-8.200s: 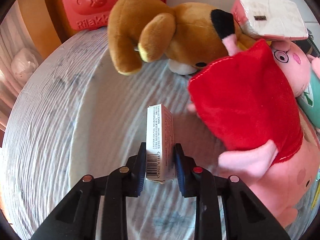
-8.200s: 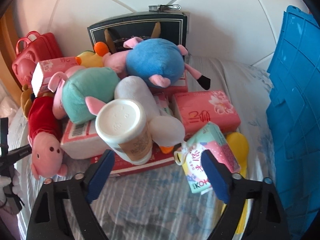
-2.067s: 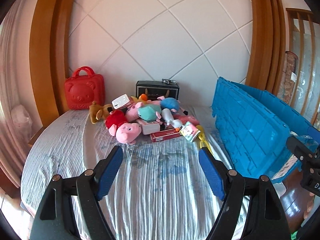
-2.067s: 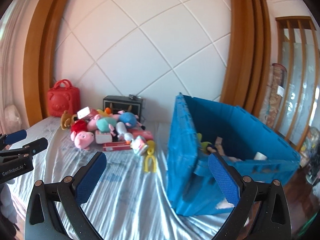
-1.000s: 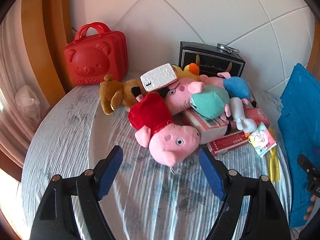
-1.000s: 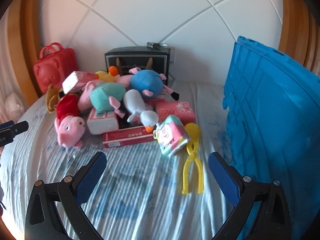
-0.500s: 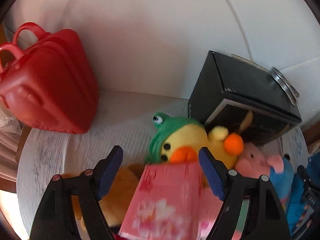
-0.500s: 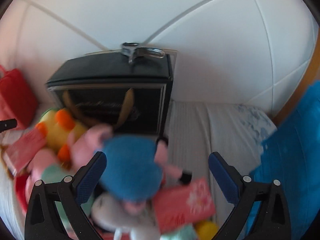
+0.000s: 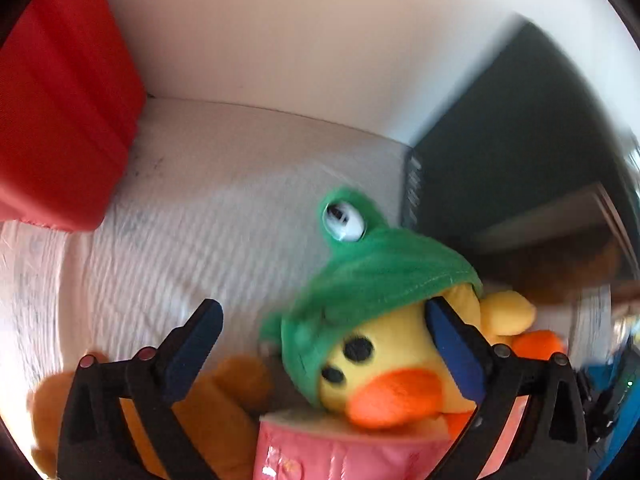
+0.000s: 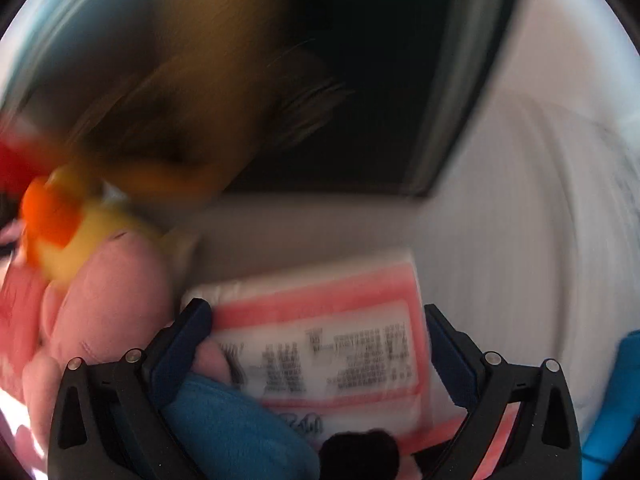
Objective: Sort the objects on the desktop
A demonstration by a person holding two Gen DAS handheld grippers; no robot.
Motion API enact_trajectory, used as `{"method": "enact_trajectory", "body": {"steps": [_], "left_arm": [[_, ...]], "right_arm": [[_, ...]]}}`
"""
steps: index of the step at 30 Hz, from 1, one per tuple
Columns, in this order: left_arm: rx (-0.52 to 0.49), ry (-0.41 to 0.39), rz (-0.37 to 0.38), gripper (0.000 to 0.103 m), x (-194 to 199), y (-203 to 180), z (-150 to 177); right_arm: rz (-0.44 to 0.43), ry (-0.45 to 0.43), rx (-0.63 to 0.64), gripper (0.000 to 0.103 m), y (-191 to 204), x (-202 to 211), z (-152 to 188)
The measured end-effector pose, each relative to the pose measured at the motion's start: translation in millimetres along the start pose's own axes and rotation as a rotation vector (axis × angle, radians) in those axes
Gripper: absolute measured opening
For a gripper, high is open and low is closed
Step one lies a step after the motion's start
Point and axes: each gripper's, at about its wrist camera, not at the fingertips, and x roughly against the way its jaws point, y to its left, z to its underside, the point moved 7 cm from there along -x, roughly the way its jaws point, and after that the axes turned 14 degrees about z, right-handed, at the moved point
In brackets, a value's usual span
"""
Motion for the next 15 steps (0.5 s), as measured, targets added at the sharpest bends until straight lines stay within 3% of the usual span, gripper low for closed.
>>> {"method": "enact_trajectory", "body": {"steps": [1, 3, 4, 6, 15], "left_arm": [[-0.013, -0.004, 0.015, 0.103, 6.7, -3.4, 11.4], [-0.07, 0.071, 0.067, 0.099, 13.0, -13.2, 50.5], [-0.1, 0.099, 0.043, 0.093, 15.0, -13.3, 77.7], [-0.163, 0.088, 0.012, 0.091, 27.8, -14.5, 114.0], [-0.216, 0.068, 0.01, 0.091, 105.1, -11.7, 227.8]], "right_arm": [[0.009, -0.014, 0.031, 0.103, 6.8, 5.4, 9.1], [-0.021, 0.003, 0.08, 0.103, 21.0, 14.1, 40.2], [-0.032, 0.007, 0.09, 0.103, 25.2, 18.0, 55.0], [-0.042, -0.004, 0.132, 0.103, 36.9, 31.3, 90.1], [-0.079, 0.032, 0.255, 0.103, 65.2, 82.2, 226.2]]}}
